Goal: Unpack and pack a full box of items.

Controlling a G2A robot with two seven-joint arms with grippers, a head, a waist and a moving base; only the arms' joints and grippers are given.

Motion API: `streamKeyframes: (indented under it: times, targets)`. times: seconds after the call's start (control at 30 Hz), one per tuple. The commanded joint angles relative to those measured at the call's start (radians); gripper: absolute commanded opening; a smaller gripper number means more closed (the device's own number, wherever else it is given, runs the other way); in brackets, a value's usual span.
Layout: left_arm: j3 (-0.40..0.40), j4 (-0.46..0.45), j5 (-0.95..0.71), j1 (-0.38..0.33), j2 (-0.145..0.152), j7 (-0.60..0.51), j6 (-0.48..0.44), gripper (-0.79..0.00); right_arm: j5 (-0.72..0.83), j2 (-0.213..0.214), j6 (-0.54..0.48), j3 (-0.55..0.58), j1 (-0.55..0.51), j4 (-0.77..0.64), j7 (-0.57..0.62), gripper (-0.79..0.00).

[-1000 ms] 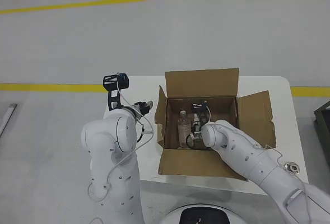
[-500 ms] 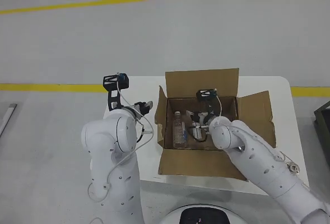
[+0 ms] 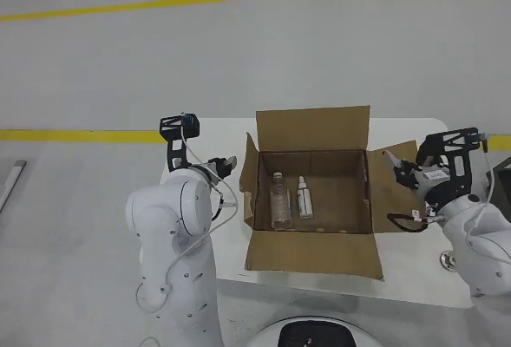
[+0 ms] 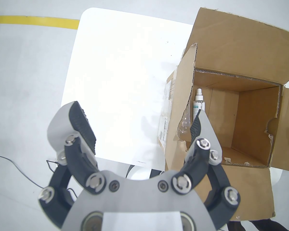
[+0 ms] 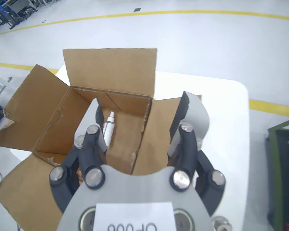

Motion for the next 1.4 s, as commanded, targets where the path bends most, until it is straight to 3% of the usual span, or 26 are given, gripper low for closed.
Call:
streamKeyframes:
  times: [0.0, 0.47, 0.63, 0.77, 0.97, 1.13, 1.37]
  targets:
    - [0.0, 0.0, 0.0, 0.0, 0.0, 0.0, 0.0, 0.0, -0.024, 0.005, -0.052, 0.035, -0.038, -0.014, 0.009, -0.785]
    - [0.0, 0.0, 0.0, 0.0, 0.0, 0.0, 0.0, 0.0, -0.024, 0.005, -0.052, 0.035, -0.038, -0.014, 0.009, -0.785]
    - [0.0, 0.0, 0.0, 0.0, 0.0, 0.0, 0.0, 0.0, -0.035, 0.011, -0.13, 0.064, -0.064, -0.02, 0.0, -0.785]
    - [0.0, 0.0, 0.0, 0.0, 0.0, 0.0, 0.0, 0.0, 0.029, 0.025, -0.264, 0.204, -0.08, -0.006, 0.054, -0.785]
    - [0.0, 0.0, 0.0, 0.0, 0.0, 0.0, 0.0, 0.0, 0.126, 0.057, -0.602, 0.442, -0.15, 0.059, 0.178, -0.785]
    - [0.0, 0.0, 0.0, 0.0, 0.0, 0.0, 0.0, 0.0, 0.172, 0.084, -0.878, 0.533, -0.258, 0.086, 0.33, -0.785]
    - [0.0, 0.0, 0.0, 0.0, 0.0, 0.0, 0.0, 0.0, 0.172, 0.084, -0.878, 0.533, -0.258, 0.086, 0.33, -0.785]
